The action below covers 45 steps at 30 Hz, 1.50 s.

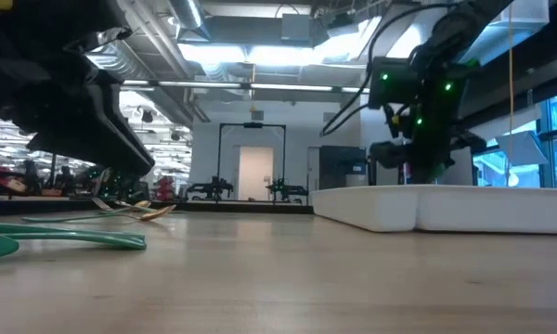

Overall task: Sort silverware
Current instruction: Put the green table knife into the silverware tray, then put the green knife into the silverware tray

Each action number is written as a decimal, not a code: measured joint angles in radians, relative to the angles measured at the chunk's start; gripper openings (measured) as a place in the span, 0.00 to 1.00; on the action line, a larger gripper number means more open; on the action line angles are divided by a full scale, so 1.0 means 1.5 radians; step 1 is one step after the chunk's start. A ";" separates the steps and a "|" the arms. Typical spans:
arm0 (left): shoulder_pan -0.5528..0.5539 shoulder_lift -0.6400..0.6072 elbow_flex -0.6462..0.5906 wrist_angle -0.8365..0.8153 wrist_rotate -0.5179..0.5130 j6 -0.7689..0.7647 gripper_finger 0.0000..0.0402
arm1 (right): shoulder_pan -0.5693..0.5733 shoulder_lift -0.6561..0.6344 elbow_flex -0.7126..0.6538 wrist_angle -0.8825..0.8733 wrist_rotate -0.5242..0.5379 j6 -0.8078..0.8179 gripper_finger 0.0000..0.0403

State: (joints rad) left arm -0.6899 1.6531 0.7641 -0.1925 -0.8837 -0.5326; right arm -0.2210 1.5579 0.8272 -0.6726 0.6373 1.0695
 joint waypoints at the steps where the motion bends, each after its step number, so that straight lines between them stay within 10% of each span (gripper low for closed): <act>1: 0.000 0.000 -0.003 0.016 0.000 0.011 0.15 | -0.002 0.009 0.000 0.013 0.000 0.000 0.04; 24: 0.000 0.000 -0.015 0.071 0.000 0.038 0.15 | -0.001 0.009 0.050 -0.022 0.041 -0.142 0.37; 33: 0.002 0.000 -0.015 0.081 0.001 0.000 0.15 | 0.262 -0.028 0.064 0.118 0.140 -0.184 0.38; 45: -0.009 -0.042 -0.015 -0.066 0.103 -0.096 0.15 | 0.512 0.204 0.064 0.665 0.155 -0.369 0.38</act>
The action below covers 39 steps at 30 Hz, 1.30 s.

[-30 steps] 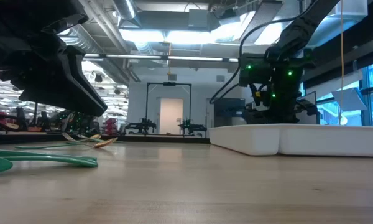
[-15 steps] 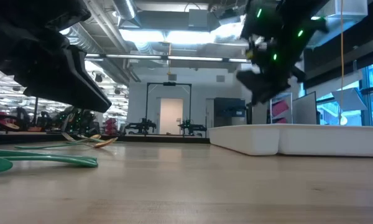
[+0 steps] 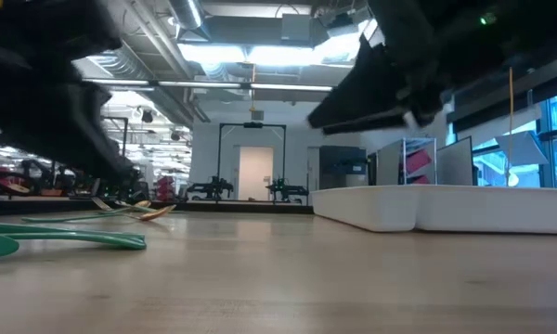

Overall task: Sort silverware
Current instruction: Put the green knife into the silverware tray

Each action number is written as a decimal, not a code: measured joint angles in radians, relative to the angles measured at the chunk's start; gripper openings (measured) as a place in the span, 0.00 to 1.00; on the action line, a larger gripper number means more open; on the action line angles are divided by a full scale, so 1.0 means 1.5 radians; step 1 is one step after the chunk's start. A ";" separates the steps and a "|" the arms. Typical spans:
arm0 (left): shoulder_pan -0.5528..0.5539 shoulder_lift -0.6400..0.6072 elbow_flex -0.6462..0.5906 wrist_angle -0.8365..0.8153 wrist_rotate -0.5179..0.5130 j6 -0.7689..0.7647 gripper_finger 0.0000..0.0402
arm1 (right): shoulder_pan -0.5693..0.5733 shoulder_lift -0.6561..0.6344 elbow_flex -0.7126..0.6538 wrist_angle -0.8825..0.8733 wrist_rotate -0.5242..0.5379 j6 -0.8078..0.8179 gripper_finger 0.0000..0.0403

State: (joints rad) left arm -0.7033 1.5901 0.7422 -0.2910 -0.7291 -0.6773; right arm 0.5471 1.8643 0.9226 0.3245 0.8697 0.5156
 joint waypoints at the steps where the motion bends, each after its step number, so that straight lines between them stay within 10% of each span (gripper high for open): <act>1: -0.005 -0.006 0.000 -0.016 0.021 -0.011 0.15 | 0.003 0.023 0.000 0.049 -0.011 -0.009 0.38; 9: -0.095 -0.013 0.000 -0.009 0.237 -0.030 0.15 | -0.028 0.175 0.000 0.351 -0.156 -0.050 0.38; 22: -0.088 0.044 -0.001 -0.028 0.071 -0.069 0.15 | -0.047 0.201 0.073 0.339 -0.216 -0.106 0.38; 33: -0.085 0.026 -0.001 -0.306 0.050 -0.450 0.15 | -0.047 0.201 0.089 0.288 -0.216 -0.118 0.38; 39: -0.085 0.026 -0.001 -0.195 0.047 -0.325 0.15 | -0.047 0.201 0.089 0.288 -0.216 -0.116 0.38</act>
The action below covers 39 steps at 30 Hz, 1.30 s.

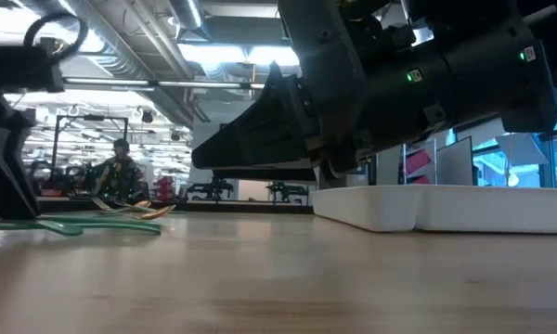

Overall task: Sort silverware
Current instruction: Put the green knife into the silverware tray

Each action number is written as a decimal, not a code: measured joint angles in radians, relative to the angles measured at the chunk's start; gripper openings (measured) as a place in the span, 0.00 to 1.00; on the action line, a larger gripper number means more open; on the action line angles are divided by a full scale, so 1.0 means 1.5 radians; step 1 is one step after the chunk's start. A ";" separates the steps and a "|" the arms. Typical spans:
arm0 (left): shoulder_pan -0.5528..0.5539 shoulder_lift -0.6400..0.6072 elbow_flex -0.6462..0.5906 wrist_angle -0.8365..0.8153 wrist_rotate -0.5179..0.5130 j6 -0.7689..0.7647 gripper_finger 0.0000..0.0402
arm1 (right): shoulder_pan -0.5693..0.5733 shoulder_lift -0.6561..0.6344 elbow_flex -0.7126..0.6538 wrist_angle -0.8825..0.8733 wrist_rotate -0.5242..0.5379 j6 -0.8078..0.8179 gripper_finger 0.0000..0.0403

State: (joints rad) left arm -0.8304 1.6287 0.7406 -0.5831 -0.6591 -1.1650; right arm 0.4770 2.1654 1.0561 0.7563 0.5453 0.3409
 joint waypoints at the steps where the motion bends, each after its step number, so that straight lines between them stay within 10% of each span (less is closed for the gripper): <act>1: 0.000 0.000 0.000 0.033 -0.004 0.035 0.15 | 0.000 0.000 0.000 0.000 0.000 0.000 0.38; 10: 0.002 0.000 0.001 0.246 -0.102 0.257 0.15 | 0.000 0.000 0.000 -0.001 0.000 0.001 0.38; 18: 0.021 0.001 0.001 0.210 0.084 0.273 0.15 | 0.000 0.000 0.000 -0.004 -0.021 0.002 0.38; 30: 0.116 -0.003 0.001 0.127 0.011 0.281 0.15 | 0.000 0.000 0.000 -0.004 -0.021 0.002 0.38; 39: 0.038 -0.072 0.001 0.041 0.112 0.226 0.15 | 0.000 0.000 0.000 -0.004 -0.020 0.002 0.38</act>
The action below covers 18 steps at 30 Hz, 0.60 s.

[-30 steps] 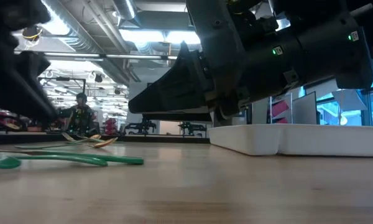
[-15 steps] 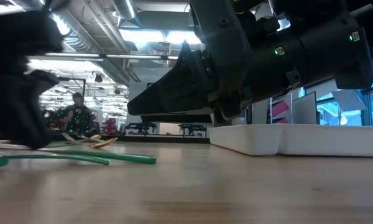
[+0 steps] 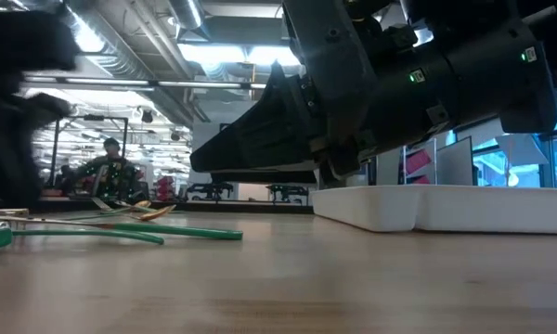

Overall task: Sort silverware
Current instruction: Put the green knife into the silverware tray

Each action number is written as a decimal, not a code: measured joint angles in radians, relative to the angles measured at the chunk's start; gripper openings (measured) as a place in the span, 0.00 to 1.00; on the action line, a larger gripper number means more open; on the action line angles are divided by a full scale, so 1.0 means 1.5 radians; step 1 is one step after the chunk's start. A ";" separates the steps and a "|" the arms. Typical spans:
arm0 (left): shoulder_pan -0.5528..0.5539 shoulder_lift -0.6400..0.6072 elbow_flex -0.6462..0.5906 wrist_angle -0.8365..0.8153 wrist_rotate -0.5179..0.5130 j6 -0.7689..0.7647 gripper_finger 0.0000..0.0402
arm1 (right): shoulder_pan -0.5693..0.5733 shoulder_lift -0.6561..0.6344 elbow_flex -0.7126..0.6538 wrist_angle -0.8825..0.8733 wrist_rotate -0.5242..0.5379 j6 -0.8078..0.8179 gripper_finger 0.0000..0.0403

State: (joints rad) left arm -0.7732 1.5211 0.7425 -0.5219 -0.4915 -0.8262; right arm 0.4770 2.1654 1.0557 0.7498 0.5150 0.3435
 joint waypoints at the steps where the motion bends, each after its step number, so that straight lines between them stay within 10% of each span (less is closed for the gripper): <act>1: -0.011 -0.003 0.000 0.000 0.014 -0.007 0.15 | 0.000 0.000 0.000 0.000 0.004 0.000 0.38; 6: -0.033 0.010 0.000 0.009 0.083 -0.044 0.15 | 0.000 0.000 0.000 0.000 0.017 0.000 0.38; 18: 0.028 0.037 -0.075 0.227 -0.040 0.021 0.15 | 0.000 0.000 0.000 -0.011 0.018 0.000 0.38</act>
State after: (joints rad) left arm -0.7310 1.5764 0.6304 -0.1813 -0.5522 -0.7940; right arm 0.4770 2.1654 1.0554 0.7332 0.5415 0.3431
